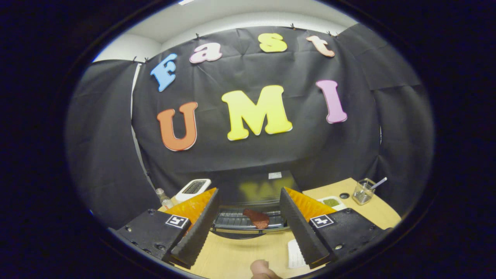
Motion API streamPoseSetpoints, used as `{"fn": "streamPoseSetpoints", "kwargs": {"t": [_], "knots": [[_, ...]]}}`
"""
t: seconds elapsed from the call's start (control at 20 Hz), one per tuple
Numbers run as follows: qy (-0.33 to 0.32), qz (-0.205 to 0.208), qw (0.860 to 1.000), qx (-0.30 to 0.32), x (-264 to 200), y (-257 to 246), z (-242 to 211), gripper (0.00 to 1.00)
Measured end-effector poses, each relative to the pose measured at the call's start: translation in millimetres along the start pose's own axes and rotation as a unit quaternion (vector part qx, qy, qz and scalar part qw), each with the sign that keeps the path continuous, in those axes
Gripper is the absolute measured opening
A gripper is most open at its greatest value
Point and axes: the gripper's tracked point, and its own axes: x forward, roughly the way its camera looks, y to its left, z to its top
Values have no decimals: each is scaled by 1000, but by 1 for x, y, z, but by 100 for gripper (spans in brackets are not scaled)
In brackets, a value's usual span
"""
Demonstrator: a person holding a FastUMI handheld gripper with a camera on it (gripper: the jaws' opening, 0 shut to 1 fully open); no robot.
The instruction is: Open the toaster oven, put the food inside, and close the toaster oven door.
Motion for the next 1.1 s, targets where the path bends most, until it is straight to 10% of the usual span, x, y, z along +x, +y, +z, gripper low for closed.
{"fn": "streamPoseSetpoints", "kwargs": {"t": [0.35,1.1], "knots": [[-25,8,999,-40,-37,-3,18,100],[260,5,966,-3,71,20,-211,100]]}}
